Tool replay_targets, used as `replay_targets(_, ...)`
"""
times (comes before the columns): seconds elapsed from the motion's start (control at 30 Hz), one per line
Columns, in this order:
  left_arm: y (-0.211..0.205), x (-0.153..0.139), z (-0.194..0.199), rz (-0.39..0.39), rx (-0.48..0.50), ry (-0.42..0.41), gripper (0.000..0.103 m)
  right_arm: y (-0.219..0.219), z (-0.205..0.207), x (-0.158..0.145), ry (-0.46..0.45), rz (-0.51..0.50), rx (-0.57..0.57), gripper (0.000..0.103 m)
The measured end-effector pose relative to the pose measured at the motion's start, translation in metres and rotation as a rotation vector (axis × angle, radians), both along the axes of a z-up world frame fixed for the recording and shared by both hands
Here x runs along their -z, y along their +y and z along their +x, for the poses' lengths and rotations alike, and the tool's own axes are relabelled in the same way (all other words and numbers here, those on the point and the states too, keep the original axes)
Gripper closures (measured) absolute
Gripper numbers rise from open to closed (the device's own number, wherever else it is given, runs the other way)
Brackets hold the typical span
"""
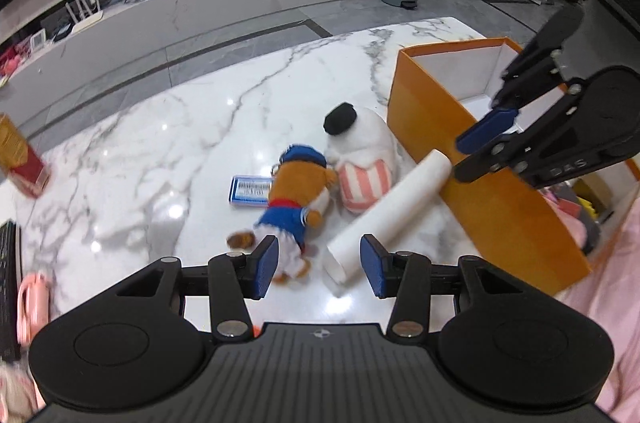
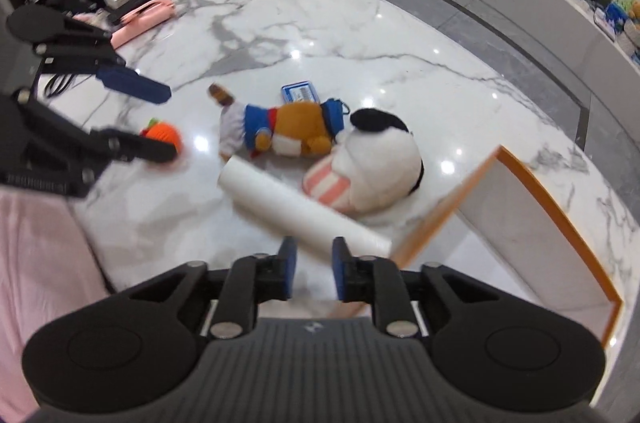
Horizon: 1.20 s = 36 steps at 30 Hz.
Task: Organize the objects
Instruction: 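Move the left gripper to the orange crocheted fruit while the right reaches the white paper roll, then grasp the crocheted fruit with the left while the right grasps and lifts the paper roll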
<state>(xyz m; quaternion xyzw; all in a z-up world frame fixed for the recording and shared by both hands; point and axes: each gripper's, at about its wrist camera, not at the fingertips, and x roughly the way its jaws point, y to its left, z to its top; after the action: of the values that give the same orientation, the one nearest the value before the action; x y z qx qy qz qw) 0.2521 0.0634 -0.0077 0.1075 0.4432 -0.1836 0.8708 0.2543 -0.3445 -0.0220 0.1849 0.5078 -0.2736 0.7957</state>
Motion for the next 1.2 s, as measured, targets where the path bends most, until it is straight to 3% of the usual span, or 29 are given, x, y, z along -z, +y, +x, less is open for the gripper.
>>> replay_targets(0.17, -0.007, 0.018, 0.023, -0.009, 0.067, 0.017, 0.050, -0.025, 0.022, 0.019, 0.012, 0.039, 0.008, 0.071)
replay_targets(0.27, -0.009, 0.028, 0.028, -0.004, 0.096, 0.039, 0.050, -0.026, 0.035, 0.031, 0.058, 0.035, -0.067, 0.058)
replay_targets(0.4, -0.005, 0.036, 0.024, 0.037, 0.125, 0.063, 0.046, -0.021, 0.049, 0.046, 0.116, 0.000, -0.209, 0.054)
replay_targets(0.63, 0.020, 0.047, 0.005, 0.150, 0.122, 0.126, 0.040, -0.012, 0.065, 0.069, 0.227, -0.023, -0.387, 0.053)
replay_targets(0.87, 0.049, 0.069, -0.004, 0.226, 0.047, 0.174, 0.035, -0.004, 0.073, 0.076, 0.257, -0.016, -0.447, 0.055)
replay_targets(1.07, 0.053, 0.081, -0.004, 0.211, 0.037, 0.191, 0.034, 0.006, 0.085, 0.083, 0.273, -0.031, -0.406, 0.062)
replay_targets(1.2, 0.048, 0.090, -0.001, 0.203, 0.032, 0.196, 0.042, 0.010, 0.086, 0.082, 0.262, -0.029, -0.404, 0.067)
